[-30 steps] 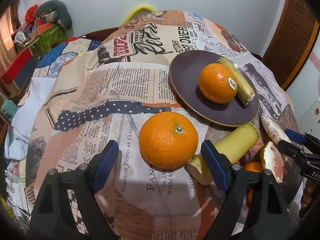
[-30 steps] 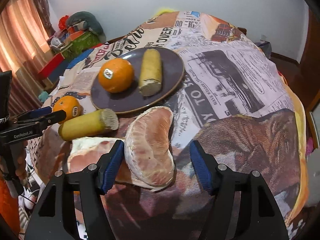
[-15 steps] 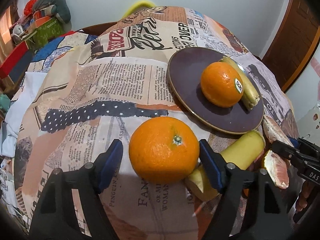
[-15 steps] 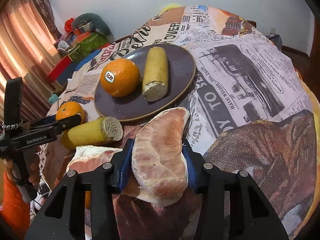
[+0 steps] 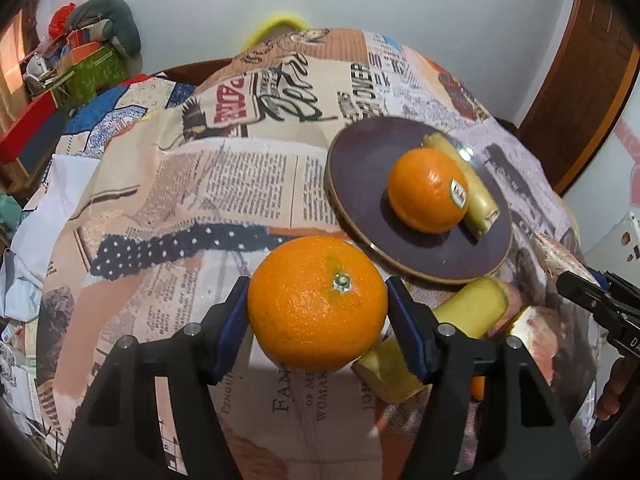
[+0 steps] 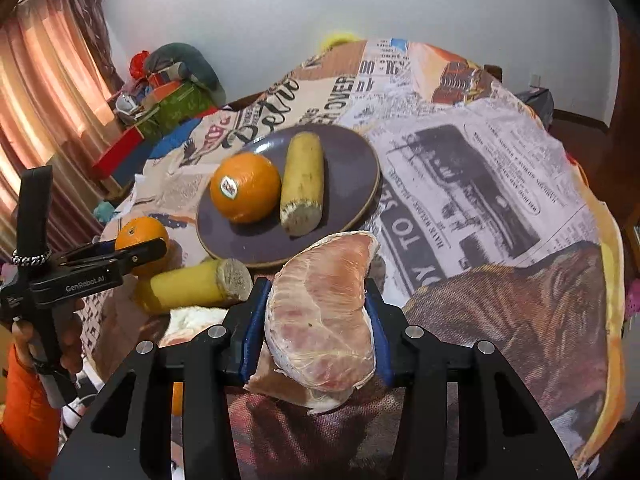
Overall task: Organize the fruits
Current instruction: 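Carry the orange with the left tool while the right tool carries the pomelo segment to the plate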
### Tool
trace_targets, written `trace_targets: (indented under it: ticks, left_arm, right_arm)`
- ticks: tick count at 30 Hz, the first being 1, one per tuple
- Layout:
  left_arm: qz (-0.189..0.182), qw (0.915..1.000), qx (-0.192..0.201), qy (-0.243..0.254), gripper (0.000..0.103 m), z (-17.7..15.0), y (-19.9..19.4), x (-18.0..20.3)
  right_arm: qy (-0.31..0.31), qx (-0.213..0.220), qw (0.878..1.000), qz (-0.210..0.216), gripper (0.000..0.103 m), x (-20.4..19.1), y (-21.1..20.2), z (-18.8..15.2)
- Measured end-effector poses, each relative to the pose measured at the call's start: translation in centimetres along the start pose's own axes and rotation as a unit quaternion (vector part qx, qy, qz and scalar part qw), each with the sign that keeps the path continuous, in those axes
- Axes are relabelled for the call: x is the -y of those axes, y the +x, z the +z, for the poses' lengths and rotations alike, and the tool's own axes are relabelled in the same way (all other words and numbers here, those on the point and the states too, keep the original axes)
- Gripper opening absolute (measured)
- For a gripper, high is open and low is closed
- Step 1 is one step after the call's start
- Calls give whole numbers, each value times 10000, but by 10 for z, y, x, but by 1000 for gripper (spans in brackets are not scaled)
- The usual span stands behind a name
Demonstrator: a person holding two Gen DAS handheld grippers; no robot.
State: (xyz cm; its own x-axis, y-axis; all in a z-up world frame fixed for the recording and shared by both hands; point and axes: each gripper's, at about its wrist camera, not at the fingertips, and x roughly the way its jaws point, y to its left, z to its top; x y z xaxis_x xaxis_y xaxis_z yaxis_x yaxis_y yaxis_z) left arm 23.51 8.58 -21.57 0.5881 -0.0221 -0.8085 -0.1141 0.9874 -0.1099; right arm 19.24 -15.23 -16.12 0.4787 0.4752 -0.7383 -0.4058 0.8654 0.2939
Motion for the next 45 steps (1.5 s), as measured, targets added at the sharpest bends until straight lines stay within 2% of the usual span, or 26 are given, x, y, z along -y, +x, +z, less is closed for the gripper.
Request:
trace_targets:
  ticks: [12,24,45]
  left_arm:
    - [-13,9991,410,100,66,30,-18,7]
    - [-47,9979,587,283,66,65,-3,20]
    - [-139,9978,550,342,66,113,53,36]
  right_arm:
    - [-205,441,9988,-66,41,-5,-12,30]
    - [-324,628,9975,-76,41,-2,2,57]
    - [-453,411,9981,-44,41,10,66,89]
